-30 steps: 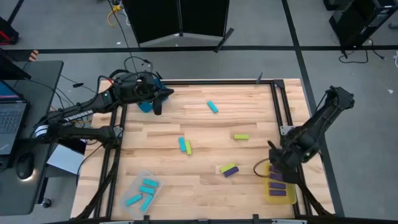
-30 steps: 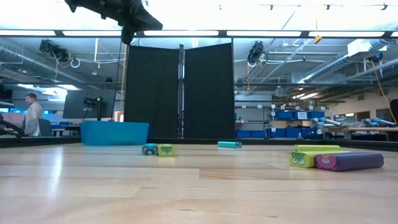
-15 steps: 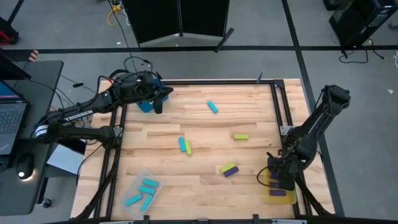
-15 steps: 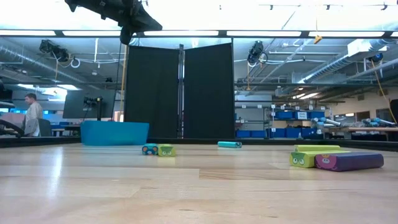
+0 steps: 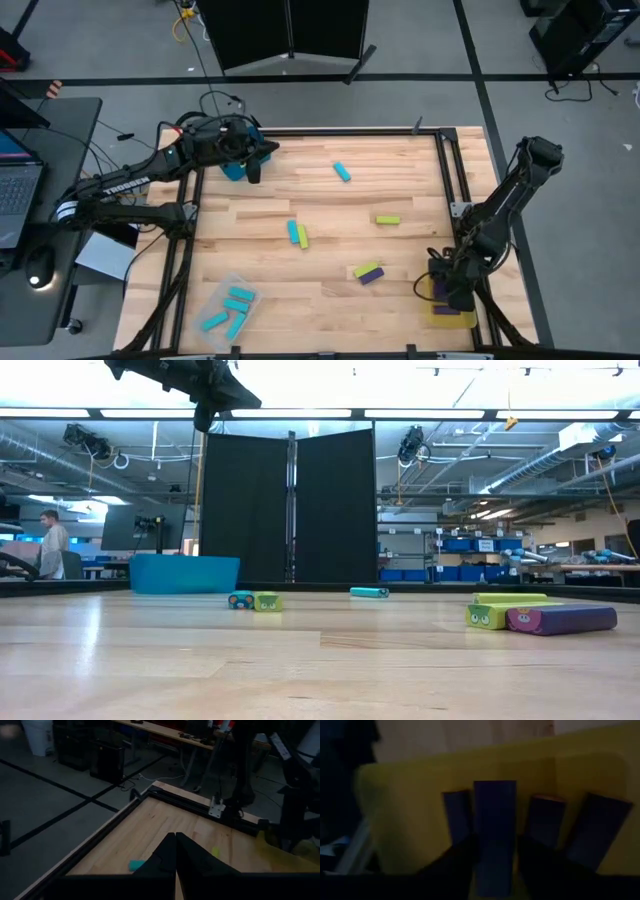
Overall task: Sort blocks
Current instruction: Put the violet block into the yellow bin, then put the blue block into the transparent bin
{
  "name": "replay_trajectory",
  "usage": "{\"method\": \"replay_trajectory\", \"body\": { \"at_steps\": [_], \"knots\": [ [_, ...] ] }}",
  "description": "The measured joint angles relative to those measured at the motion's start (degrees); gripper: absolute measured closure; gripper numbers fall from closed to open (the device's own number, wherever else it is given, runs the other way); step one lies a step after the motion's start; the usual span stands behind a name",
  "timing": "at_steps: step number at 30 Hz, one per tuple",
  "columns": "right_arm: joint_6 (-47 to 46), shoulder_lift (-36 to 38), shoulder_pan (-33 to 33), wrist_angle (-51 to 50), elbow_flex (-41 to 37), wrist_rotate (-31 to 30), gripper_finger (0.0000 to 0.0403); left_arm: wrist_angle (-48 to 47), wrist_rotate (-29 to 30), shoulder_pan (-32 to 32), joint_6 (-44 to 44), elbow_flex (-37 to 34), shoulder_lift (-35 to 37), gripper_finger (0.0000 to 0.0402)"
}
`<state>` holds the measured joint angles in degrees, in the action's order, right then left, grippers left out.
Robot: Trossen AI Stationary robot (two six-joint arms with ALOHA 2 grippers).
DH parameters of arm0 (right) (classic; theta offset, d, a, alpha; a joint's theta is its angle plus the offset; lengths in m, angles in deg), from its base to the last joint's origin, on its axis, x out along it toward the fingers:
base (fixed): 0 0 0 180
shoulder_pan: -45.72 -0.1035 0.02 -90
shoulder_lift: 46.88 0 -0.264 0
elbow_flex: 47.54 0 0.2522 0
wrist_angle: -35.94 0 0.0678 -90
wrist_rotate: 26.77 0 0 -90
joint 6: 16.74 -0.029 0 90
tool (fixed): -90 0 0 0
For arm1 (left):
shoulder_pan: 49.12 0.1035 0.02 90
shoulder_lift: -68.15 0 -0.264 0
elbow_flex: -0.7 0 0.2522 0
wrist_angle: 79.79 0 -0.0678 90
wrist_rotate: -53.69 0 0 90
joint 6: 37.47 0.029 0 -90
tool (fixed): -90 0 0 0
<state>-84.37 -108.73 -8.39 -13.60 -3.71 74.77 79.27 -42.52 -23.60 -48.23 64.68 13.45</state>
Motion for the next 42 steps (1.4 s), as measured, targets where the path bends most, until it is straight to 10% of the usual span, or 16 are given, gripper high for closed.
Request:
{"method": "replay_trajectory", "body": {
  "at_steps": [7, 22, 42],
  "knots": [
    [-1.31, -0.02, 0.01, -9.30, 8.74, 0.20, 0.0154, -2.26, -3.55, -0.01, -0.04, 0.00, -0.02, 0.0390],
    [9.12, 0.02, 16.12, -35.10, 33.91, -8.30, 0.0227, -3.71, -5.91, 0.00, -3.17, 0.00, -0.02, 0.0394],
    [34.44, -28.63, 65.60, 12.01, 33.79, -9.49, 0.0201, -1.32, -11.85, 0.00, -0.03, 0.02, 0.00, 0.0395]
  ]
}}
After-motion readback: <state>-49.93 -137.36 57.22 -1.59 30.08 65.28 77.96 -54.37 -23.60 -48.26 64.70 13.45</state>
